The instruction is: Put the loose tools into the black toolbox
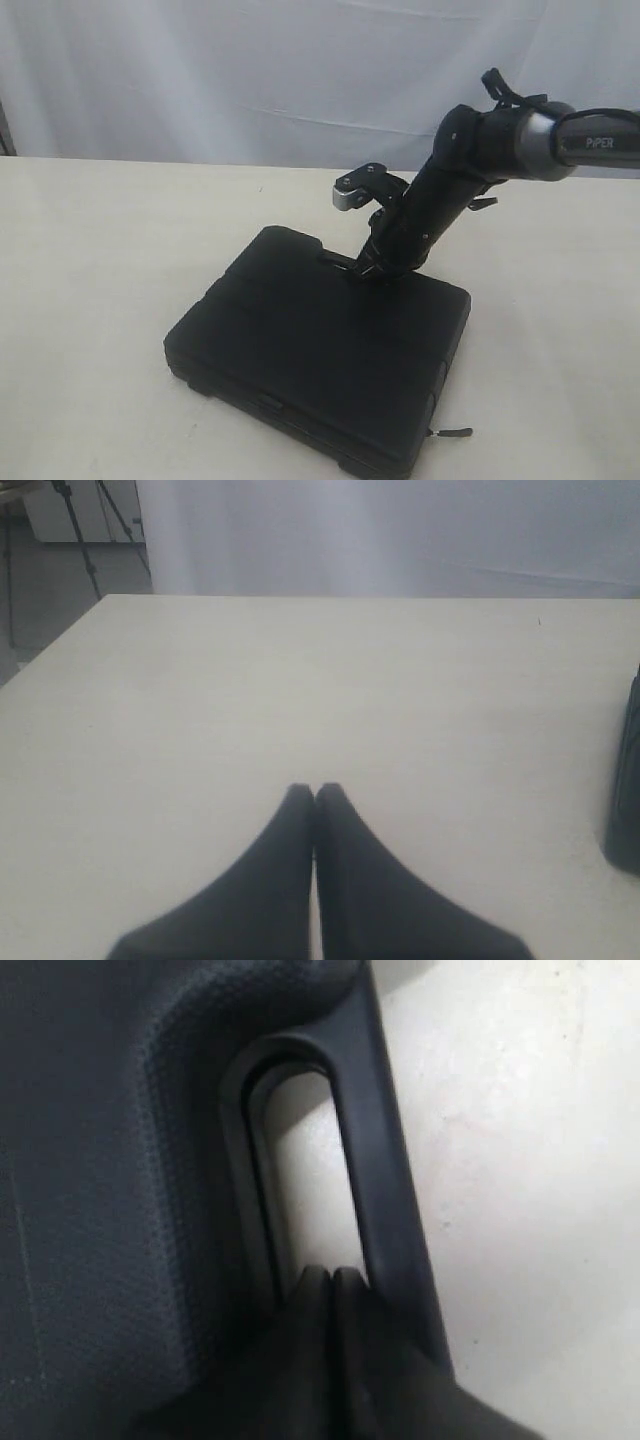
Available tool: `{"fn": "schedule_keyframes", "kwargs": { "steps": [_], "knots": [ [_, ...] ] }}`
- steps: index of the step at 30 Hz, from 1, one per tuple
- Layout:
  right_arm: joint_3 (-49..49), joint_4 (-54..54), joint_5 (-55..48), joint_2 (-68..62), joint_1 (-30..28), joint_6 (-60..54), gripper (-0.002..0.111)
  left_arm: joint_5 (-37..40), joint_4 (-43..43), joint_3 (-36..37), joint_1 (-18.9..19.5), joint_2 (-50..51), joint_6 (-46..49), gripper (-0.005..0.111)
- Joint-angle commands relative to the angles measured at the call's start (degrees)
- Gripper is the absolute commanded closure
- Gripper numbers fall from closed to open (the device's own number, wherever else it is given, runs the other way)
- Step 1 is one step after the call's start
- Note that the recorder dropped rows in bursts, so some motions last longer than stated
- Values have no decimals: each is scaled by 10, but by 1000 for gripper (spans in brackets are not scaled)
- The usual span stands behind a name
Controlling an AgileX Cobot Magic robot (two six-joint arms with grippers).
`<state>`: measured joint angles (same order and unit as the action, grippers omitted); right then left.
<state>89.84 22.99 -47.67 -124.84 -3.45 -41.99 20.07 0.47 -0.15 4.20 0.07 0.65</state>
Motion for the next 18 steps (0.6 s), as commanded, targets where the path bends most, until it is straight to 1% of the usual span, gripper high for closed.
{"fn": "schedule_keyframes", "kwargs": {
  "steps": [1,15,16,18],
  "knots": [
    [0,-14,17,-2,-5,5,109,-5,-5,1,-3,-1,-2,107],
    [0,-15,10,-2,-5,6,108,-5,-5,1,-3,-1,-2,107],
    [0,-16,10,-2,-5,6,104,-5,-5,1,-3,-1,-2,107],
    [0,-16,9,-2,-5,6,92,-5,-5,1,-3,-1,-2,107]
  ]
}}
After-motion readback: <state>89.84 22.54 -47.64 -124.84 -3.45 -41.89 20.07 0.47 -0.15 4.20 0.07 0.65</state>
